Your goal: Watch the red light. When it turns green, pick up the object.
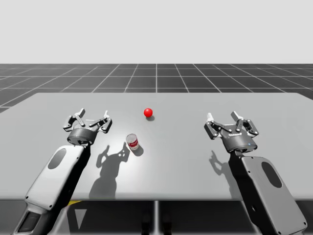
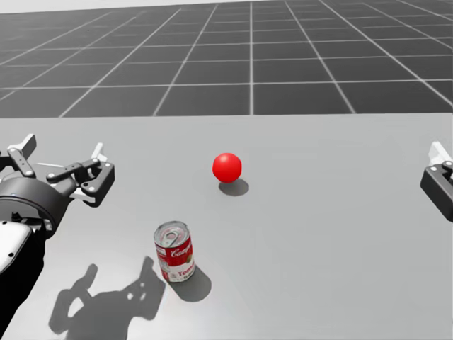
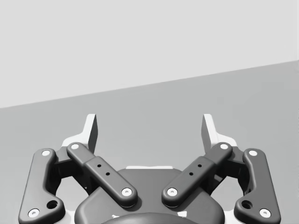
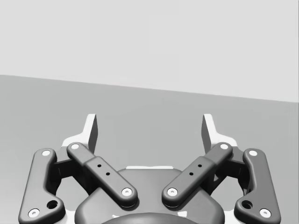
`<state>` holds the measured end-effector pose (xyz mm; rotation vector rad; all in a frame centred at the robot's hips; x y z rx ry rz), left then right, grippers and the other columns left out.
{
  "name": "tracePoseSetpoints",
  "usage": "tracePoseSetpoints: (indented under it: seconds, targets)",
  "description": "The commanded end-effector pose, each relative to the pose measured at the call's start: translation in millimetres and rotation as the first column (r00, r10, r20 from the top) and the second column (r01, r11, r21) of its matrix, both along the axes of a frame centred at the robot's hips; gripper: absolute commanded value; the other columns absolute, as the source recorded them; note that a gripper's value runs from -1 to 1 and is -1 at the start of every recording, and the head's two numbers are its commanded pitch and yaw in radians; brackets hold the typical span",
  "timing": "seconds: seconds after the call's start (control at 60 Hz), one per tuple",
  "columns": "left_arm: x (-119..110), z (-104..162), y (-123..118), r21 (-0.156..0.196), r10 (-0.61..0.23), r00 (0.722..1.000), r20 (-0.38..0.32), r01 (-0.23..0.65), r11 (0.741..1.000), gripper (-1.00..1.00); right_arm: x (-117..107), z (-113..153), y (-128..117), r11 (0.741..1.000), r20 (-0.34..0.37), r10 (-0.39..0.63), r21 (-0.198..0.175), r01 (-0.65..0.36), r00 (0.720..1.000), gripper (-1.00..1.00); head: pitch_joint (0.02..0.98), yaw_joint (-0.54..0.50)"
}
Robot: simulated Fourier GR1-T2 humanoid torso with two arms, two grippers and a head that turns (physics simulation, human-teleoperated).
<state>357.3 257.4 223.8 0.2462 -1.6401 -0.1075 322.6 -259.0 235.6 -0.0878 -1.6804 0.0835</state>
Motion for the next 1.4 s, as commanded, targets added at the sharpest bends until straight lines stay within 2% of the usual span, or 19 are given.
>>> tracePoseSetpoints:
  seconds: [0.017, 1.4]
  targets:
    - [-0.4, 0.9, -0.5, -0.005, -0.006, 1.000, 0.006, 0.006, 1.000, -1.00, -0.2, 0.4, 0.5, 1.000, 0.003, -0.001, -0.001, 0.001, 1.000, -1.00, 0.603, 0.08]
    - [-1.5, 0.2, -3.9, 0.000, -0.014, 1.000, 0.002, 0.014, 1.000, -1.00, -0.3, 2.0, -0.6, 1.000, 0.010, -0.001, 0.002, 0.001, 1.000, -1.00, 0.601, 0.07]
